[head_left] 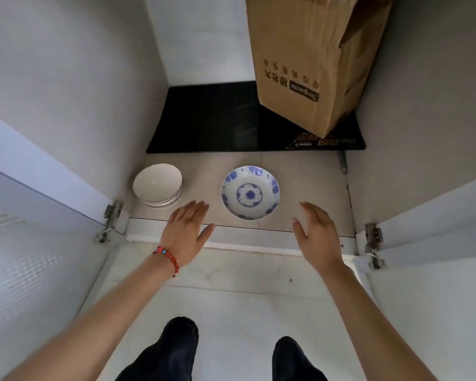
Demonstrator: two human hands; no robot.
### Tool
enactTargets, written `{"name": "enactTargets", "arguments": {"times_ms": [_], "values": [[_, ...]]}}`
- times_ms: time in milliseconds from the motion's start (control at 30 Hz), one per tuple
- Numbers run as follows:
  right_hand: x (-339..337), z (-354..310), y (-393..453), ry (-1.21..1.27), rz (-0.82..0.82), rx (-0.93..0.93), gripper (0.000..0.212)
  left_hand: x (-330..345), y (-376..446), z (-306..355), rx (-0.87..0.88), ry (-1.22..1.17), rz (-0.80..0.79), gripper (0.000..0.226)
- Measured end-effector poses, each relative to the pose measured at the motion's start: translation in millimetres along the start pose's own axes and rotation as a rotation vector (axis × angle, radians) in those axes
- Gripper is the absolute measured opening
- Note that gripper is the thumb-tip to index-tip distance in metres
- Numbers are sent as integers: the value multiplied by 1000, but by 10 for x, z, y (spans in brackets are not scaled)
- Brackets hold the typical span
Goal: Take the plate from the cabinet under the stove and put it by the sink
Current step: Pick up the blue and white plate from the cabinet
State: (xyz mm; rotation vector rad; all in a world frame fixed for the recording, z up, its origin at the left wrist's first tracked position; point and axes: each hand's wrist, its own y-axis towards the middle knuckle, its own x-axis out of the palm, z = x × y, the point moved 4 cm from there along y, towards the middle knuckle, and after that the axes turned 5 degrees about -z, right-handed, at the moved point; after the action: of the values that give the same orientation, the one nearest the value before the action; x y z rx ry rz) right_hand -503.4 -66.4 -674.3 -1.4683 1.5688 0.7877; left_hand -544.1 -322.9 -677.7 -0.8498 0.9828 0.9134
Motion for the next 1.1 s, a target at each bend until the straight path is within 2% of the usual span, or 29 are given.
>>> {"name": "enactTargets", "arguments": {"times_ms": [67, 167, 300, 400, 533, 667, 867, 967, 1100], "values": [[175, 132, 235, -25, 20, -22, 40, 204, 255, -95, -5, -16, 18, 67], [424, 301, 555, -48, 47, -46, 40, 475, 610, -219, -22, -59, 55, 48], [760, 485, 923, -33, 37, -13, 41, 750, 966, -343, -57, -143, 81, 46], [987, 577, 1110, 105, 22, 81, 42, 911, 1155, -427, -90, -243, 96, 44], [1176, 591, 1216, 292, 21, 101, 28, 1024, 1322, -456, -142, -408, 134, 40], [1288, 579, 1266, 353, 28, 104, 23, 1082, 1458, -409, -179, -593, 197, 21], [1354, 611, 1328, 441, 107, 226, 17, 1192, 1536, -475, -339, -802, 239, 23], [1363, 605, 1321, 447, 115, 228, 18, 1205, 1528, -495, -346, -820, 252, 20], [1332, 587, 1172, 496, 205, 212, 16, 1190, 1402, -496, -330, -883, 281, 26]]}}
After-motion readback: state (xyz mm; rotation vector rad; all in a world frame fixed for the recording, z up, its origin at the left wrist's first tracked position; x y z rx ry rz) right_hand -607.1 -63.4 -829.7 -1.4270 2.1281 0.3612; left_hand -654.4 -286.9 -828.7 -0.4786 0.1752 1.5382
